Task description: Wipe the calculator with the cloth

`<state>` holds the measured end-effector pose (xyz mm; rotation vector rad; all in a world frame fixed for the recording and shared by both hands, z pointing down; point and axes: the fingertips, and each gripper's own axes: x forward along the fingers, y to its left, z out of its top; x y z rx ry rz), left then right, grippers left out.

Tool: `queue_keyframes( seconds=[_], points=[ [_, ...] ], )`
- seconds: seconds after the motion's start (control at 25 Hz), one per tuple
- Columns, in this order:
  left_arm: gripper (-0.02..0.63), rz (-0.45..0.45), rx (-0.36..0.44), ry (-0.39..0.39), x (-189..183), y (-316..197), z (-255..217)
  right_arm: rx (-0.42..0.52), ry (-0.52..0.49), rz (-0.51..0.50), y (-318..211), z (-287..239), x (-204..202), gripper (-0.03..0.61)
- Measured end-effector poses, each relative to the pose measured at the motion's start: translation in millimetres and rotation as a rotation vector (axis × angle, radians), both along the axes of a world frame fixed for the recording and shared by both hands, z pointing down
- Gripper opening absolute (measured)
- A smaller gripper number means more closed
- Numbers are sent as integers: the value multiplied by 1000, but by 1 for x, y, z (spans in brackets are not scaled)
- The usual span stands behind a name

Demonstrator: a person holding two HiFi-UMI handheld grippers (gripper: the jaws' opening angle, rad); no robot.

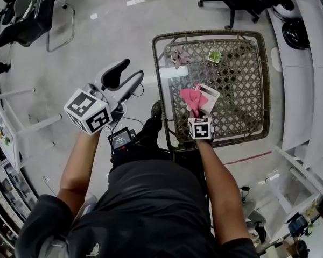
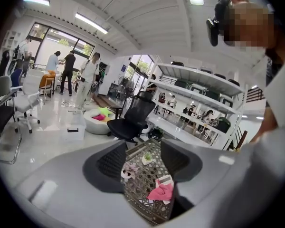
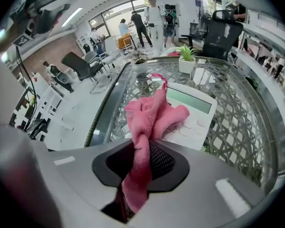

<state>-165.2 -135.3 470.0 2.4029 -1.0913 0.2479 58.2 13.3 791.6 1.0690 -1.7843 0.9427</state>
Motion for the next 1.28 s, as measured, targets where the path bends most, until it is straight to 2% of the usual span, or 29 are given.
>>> queue_keyframes(
  seconds=[0.28, 0.6, 1.04, 1.28],
  points=[
    [249, -20, 4, 3, -15, 5, -1, -15, 53, -74, 3, 2, 7, 67],
    [249, -25, 10, 13, -23, 6, -4, -51, 139, -49, 10, 3, 51, 67],
    [249, -8, 23, 8, -22, -2, -12, -153, 250, 82, 23, 10, 125, 71],
    [249, 8, 32, -1, -20, -9, -20, -198, 211, 221, 31, -2, 153, 72]
  ],
)
